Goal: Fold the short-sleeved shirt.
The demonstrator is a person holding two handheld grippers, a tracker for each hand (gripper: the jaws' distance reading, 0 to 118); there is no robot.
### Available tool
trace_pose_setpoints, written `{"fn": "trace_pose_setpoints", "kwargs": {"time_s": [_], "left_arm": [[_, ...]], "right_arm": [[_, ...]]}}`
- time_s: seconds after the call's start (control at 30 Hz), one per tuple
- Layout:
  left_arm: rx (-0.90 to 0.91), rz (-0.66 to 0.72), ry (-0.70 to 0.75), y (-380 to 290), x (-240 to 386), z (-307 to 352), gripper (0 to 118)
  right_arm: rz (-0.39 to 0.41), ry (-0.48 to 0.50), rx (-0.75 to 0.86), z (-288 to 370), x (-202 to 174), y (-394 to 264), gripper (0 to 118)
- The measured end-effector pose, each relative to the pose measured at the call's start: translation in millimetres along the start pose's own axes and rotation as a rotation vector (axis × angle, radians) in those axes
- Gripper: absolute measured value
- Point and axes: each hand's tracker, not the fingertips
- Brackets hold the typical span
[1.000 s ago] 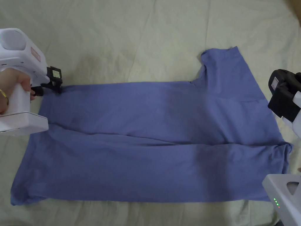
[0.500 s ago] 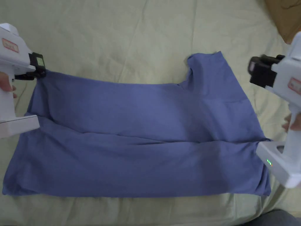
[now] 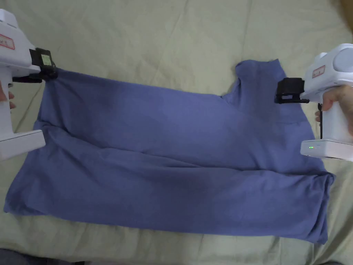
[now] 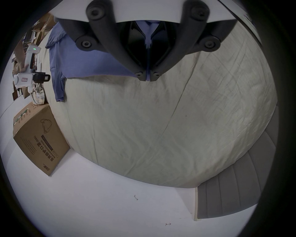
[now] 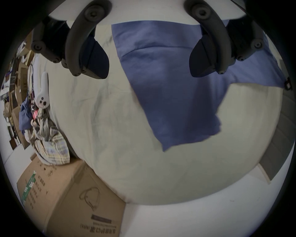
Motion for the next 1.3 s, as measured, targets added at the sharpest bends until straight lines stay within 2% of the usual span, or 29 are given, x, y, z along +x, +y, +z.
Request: {"fn": "trace_pose_setpoints", "kwargs": {"time_s": [0.13, 0.2, 0.33, 0.37, 0.43, 0.53, 0.77, 0.97, 1.3], "left_arm": [[-0.012, -0.001, 0.012, -3.5, 2.0, -4.6, 1], [-0.014, -0.004, 0.019, -4.3, 1.4, -6.9, 1], [-0.023, 0.007, 0.017, -8.2, 3.7, -7.6, 1], [-0.024, 0.007, 0.021, -8.8, 3.6, -7.4, 1], [-0.028, 0.009, 0.023, -9.3, 3.1, -7.7, 1], [-0.030, 0.007, 0.022, -10.4, 3.1, -4.4, 1], [-0.011, 0.024, -0.003, -14.8, -1.6, 21.9, 1], [0.041, 0.023, -0.020, -31.2, -11.1, 67.0, 1], [0.092, -0.001, -0.059, -95.0, -22.0, 132.9, 1]], "right_arm": [[-0.073, -0.006, 0.002, -15.7, 10.9, 0.2, 61], [-0.086, -0.005, 0.005, -19.0, 13.7, -1.7, 57], [-0.115, 0.019, 0.007, -26.0, 14.7, -7.9, 17], [-0.128, 0.036, 0.015, -25.7, 13.9, -9.3, 3], [-0.130, 0.032, 0.020, -22.1, 11.1, -9.2, 1], [-0.081, 0.031, 0.046, -9.4, 12.6, -6.8, 1], [0.003, 0.101, 0.196, 74.0, 26.0, -14.7, 1], [0.011, 0.126, 0.292, 149.3, 43.2, -58.7, 1], [-0.007, 0.153, 0.361, 215.1, 76.5, -158.7, 1]]}}
